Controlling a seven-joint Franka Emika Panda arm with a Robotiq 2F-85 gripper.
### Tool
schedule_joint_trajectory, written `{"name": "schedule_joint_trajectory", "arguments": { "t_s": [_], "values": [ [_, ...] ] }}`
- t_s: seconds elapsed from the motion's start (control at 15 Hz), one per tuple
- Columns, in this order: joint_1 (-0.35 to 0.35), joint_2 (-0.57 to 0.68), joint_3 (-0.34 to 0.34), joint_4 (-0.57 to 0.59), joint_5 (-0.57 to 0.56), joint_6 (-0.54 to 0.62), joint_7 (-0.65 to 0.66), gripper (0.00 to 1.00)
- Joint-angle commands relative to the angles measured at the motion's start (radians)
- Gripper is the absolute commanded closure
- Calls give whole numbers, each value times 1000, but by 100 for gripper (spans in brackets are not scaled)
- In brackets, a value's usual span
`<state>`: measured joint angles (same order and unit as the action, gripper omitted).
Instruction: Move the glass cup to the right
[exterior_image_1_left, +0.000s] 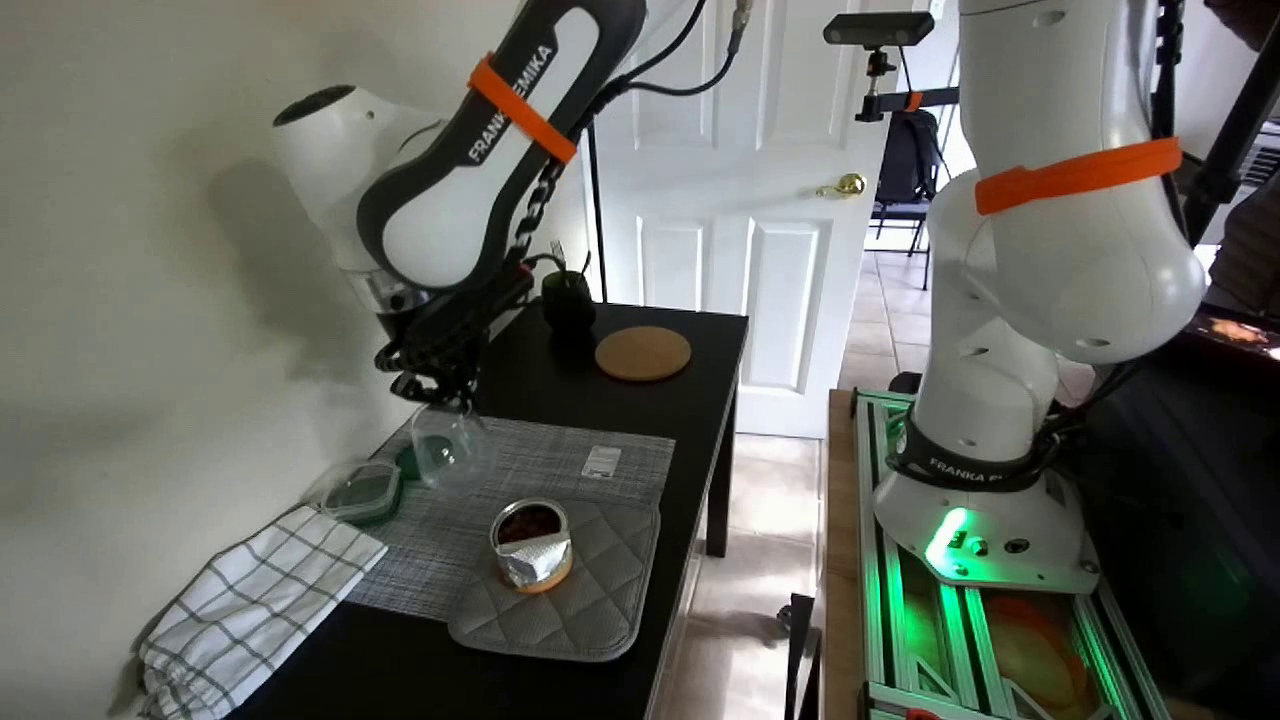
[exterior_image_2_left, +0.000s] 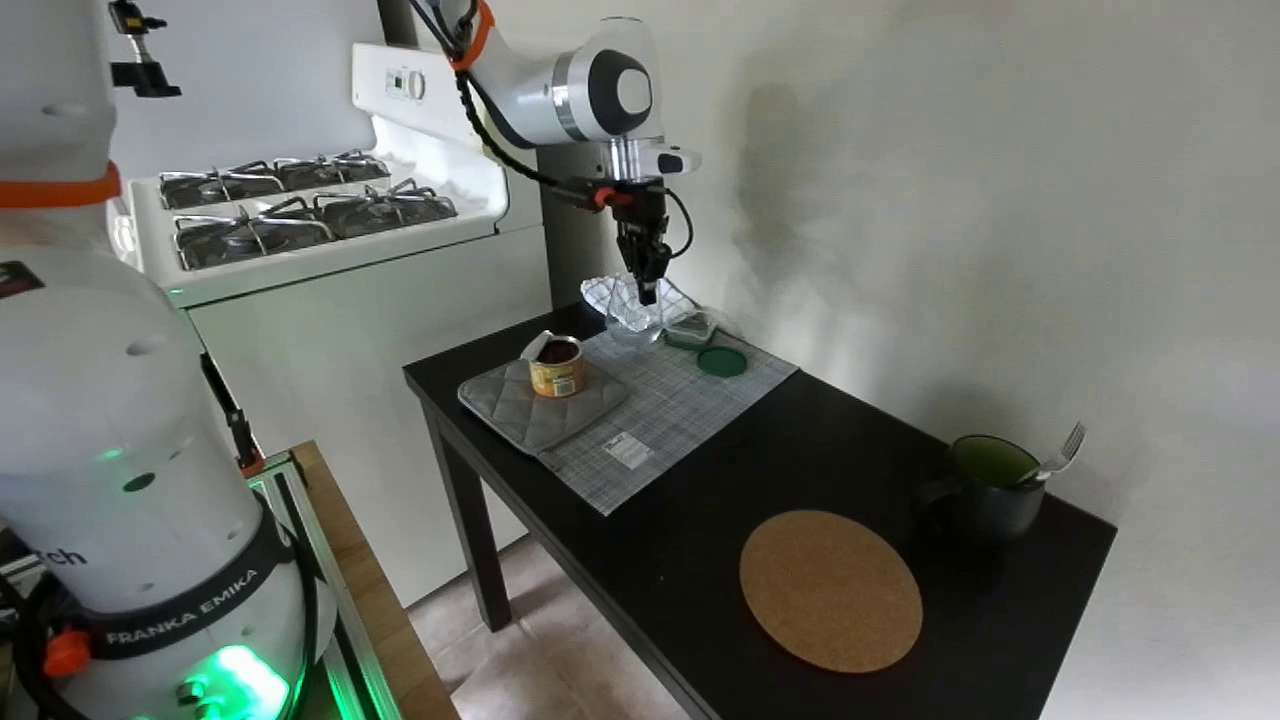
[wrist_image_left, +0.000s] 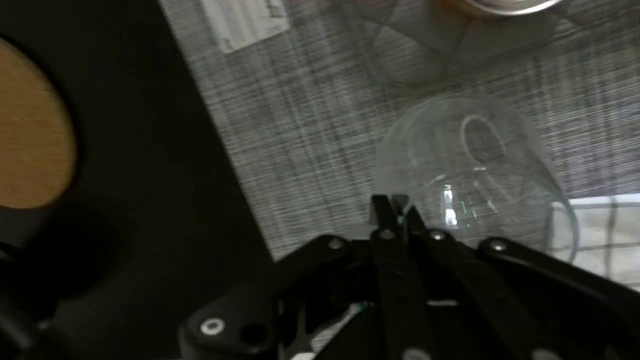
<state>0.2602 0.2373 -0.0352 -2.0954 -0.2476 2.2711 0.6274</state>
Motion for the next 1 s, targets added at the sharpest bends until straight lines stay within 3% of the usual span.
{"name": "schedule_joint_trajectory", "arguments": {
  "t_s": [0.0, 0.13, 0.2, 0.27, 0.4, 0.6, 0.93],
  "values": [
    [-71, -157, -47, -101, -103, -106, 109, 99],
    [-141, -215, -69, -146, -125, -123, 144, 99],
    [-174, -223, -68, -154, -65, -120, 135, 99],
    [-166, -158, -37, -86, -92, -119, 101, 99],
    [-200, -173, -40, -97, -92, -119, 85, 96],
    [-190, -161, -20, -91, -92, -119, 89, 99],
    [-291, -189, -95, -114, -103, -128, 106, 99]
  ]
}}
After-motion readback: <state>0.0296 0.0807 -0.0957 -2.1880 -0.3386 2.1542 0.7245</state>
